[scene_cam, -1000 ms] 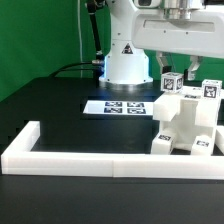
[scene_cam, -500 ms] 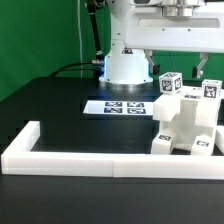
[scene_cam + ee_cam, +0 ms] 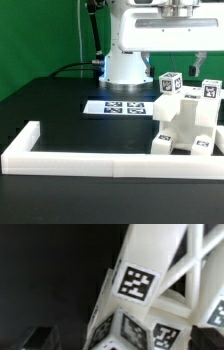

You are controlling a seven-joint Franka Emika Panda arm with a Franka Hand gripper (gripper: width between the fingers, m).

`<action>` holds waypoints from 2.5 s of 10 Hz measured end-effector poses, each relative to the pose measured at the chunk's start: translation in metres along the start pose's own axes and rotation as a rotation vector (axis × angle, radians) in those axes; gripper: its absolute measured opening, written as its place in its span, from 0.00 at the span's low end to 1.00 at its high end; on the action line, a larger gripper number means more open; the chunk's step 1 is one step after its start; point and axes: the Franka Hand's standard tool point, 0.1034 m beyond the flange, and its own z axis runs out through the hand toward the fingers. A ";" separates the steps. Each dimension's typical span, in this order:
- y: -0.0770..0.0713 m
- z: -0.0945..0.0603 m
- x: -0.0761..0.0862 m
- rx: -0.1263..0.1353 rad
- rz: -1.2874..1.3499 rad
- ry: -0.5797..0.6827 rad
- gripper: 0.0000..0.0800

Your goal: Assemble chair

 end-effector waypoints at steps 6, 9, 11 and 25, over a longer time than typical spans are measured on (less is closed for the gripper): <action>0.012 0.002 0.012 -0.019 -0.438 0.003 0.81; 0.008 0.007 0.010 -0.021 -0.457 -0.007 0.81; 0.007 0.007 0.010 -0.020 -0.452 -0.008 0.64; 0.007 0.007 0.011 -0.019 0.012 -0.001 0.36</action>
Offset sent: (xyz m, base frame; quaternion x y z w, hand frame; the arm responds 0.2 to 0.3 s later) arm 0.0133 0.0047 0.0001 0.0049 0.0012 -0.1992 0.9800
